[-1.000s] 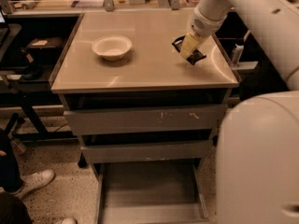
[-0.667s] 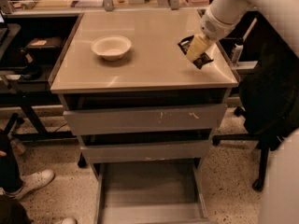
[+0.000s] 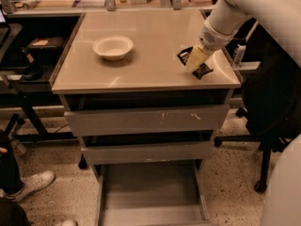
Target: Place rxbar chocolate into bottom drawer
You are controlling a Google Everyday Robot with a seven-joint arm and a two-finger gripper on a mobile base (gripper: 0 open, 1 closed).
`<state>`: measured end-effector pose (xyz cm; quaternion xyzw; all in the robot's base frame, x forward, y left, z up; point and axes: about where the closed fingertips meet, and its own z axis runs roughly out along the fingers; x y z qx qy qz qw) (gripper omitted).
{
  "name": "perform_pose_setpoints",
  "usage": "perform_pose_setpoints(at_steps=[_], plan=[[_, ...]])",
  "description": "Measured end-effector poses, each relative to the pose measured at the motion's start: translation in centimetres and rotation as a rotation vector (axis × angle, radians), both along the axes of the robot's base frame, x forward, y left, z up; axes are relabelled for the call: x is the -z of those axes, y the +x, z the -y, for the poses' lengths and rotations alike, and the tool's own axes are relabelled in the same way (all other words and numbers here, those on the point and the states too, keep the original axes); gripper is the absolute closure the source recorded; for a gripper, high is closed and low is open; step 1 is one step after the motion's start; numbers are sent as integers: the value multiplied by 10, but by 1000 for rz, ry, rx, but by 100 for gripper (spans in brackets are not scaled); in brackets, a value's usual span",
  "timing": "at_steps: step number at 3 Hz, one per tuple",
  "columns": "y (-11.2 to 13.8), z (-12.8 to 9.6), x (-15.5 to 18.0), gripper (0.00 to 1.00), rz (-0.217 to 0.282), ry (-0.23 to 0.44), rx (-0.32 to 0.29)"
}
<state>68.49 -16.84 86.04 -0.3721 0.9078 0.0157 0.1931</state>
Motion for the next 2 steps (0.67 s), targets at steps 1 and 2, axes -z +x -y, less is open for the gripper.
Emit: perform_pose_setpoints(at_steps=[1, 2], plan=[[-26, 0, 1, 100, -15, -13, -21], [-81, 4, 2, 100, -32, -18, 0]])
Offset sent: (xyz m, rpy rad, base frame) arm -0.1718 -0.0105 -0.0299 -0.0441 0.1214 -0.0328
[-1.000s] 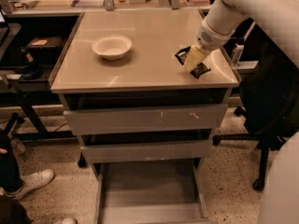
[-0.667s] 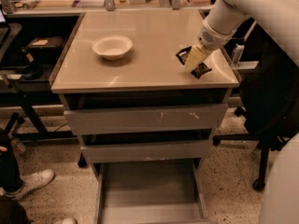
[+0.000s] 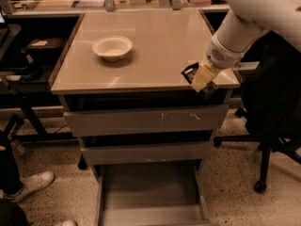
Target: Place rxbar chocolate into bottom drawer
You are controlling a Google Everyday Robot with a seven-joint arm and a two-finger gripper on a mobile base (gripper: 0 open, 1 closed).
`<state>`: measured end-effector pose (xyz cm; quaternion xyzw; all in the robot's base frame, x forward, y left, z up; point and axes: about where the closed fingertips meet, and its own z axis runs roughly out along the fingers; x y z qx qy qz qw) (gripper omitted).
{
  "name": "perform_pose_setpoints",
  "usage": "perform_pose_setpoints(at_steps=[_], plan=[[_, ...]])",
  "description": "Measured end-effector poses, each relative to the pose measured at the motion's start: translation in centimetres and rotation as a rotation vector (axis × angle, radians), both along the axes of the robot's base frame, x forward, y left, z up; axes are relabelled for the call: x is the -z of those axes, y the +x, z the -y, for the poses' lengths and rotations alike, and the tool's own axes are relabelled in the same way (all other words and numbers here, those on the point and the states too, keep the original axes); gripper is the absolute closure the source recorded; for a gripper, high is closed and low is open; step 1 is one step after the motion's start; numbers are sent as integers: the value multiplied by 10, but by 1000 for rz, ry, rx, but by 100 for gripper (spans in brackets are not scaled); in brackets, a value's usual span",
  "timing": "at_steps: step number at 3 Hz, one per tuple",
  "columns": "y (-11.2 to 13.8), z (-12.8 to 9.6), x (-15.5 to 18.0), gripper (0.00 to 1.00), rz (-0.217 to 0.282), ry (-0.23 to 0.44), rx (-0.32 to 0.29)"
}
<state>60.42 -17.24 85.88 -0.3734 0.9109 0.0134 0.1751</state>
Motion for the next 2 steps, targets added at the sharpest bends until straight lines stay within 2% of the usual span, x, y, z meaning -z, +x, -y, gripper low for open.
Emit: perform_pose_setpoints(at_steps=[1, 2], plan=[[-58, 1, 22, 100, -61, 9, 55], [-72, 3, 43, 100, -108, -13, 51]])
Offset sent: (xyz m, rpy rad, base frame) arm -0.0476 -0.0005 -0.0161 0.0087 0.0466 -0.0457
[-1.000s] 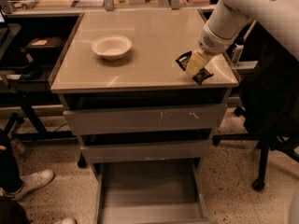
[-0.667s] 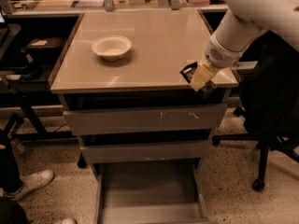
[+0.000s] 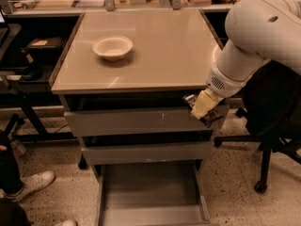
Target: Place rxbar chocolate into bottom drawer
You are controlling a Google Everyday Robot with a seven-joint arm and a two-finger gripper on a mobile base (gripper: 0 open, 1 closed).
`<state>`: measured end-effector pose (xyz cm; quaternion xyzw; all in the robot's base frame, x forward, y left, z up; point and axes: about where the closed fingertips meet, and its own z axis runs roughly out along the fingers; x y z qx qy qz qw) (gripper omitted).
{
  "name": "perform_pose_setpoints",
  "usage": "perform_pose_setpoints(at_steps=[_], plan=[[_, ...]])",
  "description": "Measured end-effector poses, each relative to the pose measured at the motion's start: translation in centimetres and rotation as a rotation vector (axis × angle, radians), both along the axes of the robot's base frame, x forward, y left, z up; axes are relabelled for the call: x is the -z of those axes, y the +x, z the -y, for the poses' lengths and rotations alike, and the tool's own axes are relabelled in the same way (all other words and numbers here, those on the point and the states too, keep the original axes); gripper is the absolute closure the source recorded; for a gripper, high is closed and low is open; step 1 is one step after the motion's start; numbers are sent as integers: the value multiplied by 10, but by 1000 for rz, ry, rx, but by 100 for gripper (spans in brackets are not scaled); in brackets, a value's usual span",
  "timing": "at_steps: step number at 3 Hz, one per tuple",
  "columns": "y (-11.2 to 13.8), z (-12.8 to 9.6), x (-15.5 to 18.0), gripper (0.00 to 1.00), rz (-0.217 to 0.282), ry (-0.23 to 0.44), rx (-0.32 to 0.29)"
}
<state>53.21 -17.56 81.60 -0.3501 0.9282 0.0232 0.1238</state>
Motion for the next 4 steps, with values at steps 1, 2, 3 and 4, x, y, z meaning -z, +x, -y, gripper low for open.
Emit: perform_pose_setpoints(at_steps=[1, 2, 3, 4], plan=[[0, 0, -1, 100, 1, 0, 0], [-13, -8, 41, 100, -65, 26, 26], [-29, -21, 114, 100, -169, 77, 85], [-37, -40, 203, 100, -285, 138, 132]])
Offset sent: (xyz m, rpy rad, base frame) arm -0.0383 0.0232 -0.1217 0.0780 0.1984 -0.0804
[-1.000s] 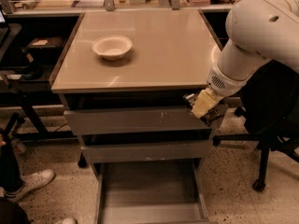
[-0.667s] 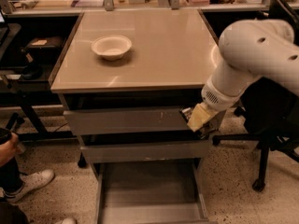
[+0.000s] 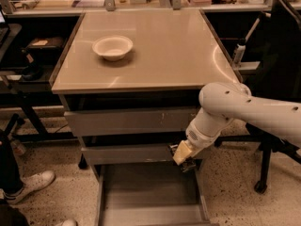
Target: Place rxbar chocolate into bottom drawer
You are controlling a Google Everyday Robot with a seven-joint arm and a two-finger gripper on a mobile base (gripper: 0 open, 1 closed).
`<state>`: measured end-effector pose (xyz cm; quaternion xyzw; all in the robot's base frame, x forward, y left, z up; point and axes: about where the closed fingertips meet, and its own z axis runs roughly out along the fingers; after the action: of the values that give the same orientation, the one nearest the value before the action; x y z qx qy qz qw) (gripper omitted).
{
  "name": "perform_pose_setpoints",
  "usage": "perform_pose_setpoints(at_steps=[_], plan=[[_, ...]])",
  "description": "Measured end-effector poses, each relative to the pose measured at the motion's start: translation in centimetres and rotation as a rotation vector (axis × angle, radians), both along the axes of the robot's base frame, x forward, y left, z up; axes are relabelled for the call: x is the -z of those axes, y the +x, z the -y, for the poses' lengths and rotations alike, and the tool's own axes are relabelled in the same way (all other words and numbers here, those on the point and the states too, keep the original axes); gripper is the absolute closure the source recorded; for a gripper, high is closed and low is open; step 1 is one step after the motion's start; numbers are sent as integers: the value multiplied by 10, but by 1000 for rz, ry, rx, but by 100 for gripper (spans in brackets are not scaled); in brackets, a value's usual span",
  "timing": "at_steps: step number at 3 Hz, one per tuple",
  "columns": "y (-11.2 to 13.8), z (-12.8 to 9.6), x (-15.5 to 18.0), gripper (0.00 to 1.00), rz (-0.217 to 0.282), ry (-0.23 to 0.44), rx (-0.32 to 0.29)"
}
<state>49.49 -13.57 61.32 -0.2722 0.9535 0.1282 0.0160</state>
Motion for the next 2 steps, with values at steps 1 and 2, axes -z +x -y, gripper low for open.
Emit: perform_pose_setpoints(at_steps=[1, 2], plan=[[0, 0, 0, 100, 0, 0, 0], [4, -5, 42, 100, -15, 15, 41]])
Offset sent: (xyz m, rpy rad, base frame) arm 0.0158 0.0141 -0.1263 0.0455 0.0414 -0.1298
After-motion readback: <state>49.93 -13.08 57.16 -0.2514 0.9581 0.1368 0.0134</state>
